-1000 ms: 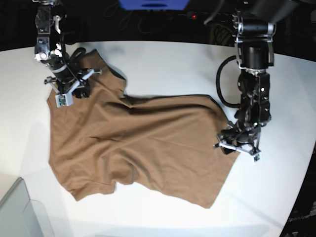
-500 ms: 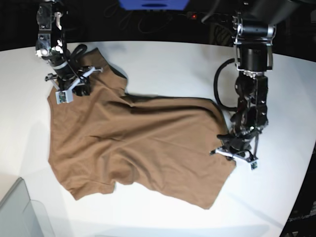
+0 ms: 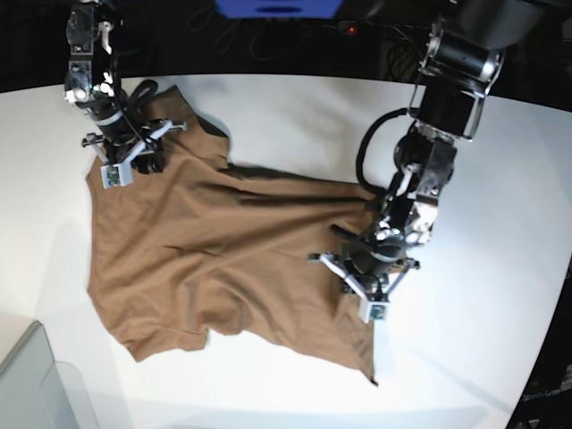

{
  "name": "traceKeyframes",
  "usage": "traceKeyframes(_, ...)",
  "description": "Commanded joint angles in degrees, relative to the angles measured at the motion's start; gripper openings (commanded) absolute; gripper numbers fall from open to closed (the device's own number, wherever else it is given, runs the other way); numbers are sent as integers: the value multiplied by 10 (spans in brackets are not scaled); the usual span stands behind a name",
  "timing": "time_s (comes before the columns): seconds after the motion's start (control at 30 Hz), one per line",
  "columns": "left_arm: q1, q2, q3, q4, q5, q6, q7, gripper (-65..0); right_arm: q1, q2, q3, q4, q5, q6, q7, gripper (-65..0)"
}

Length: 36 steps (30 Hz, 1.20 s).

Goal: Layout the t-shirt on the table in an organized manner, then fold the t-shirt properly
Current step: 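Grasp the shirt hem with the left gripper, right holding the shoulder, then pull the shirt hem with the left gripper away from the right gripper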

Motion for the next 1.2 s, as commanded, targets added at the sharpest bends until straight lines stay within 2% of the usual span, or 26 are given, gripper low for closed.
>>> traceKeyframes(0.0, -23, 0, 14, 4, -1, 0, -16, -602, -2, 5, 0, 5, 0, 3, -14, -503)
traceKeyframes(0.2, -22, -18, 33, 18, -4, 2, -16, -346, -2, 5, 0, 5, 0, 3, -15, -503)
traceKeyframes(0.33, 8, -48, 13, 80, -8, 5, -21, -255, -2, 5, 0, 5, 0, 3, -13, -503)
traceKeyframes(0.43, 38, -54, -67, 99, -3, 2, -21, -251, 0, 5, 0, 5, 0, 3, -12, -503)
traceKeyframes(0.57, 45, -49, -156, 42, -2, 0, -21, -251, 2, 4, 0, 5, 0, 3, -12, -503)
traceKeyframes(0.8, 25, -43, -154, -44, -2, 0, -32, -248, 3, 1, -1, 3, 0, 3, -12, -503)
traceKeyframes(1.07, 18, -37, -96, -104, -2, 0, -69, -253, 3, 1, -1, 2, 0, 3, -12, -503)
traceKeyframes(1.1, 18, -37, -94, -108, -2, 0, -72, -262, 3, 2, 0, 2, 0, 3, -12, -503)
traceKeyframes(1.17, 18, -37, -91, -114, -2, 0, -75, -321, 3, 5, 0, 2, 0, 3, -12, -503)
